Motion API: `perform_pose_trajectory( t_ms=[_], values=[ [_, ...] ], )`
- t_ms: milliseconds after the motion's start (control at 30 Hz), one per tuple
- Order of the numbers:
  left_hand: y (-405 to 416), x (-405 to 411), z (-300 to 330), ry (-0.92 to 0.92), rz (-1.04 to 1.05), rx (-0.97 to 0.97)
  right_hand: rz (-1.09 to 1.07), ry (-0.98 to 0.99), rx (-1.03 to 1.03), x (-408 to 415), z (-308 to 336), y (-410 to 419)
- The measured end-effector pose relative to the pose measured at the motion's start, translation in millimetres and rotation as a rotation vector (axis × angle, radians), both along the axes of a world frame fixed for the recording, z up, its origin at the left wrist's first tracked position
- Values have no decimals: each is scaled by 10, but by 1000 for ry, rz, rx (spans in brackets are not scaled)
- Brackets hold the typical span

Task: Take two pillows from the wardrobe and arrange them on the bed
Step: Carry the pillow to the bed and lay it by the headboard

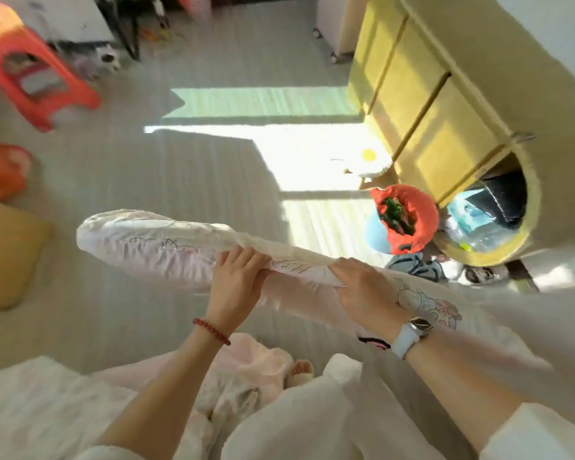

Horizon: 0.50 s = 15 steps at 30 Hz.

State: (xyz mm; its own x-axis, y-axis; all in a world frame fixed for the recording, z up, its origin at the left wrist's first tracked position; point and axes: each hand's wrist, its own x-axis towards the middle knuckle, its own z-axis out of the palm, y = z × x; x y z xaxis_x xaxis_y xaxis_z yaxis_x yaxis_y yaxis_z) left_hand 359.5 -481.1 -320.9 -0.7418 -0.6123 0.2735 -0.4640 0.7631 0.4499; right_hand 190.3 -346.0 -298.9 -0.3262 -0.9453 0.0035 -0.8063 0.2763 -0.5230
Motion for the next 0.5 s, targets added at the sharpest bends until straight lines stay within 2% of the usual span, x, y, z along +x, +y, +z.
perform_pose_trajectory(
  t_ms=[133,300,500],
  values=[
    [-614,546,3,47,310,-46,191,-22,-15,283,-52,-1148],
    [-1478,1229,-79,50,654,-93,540,-6,-9,806,-182,-2726],
    [-2480,1938,-1,4,1044,19,890,35,-45,1665,-220,-4460]
  ],
)
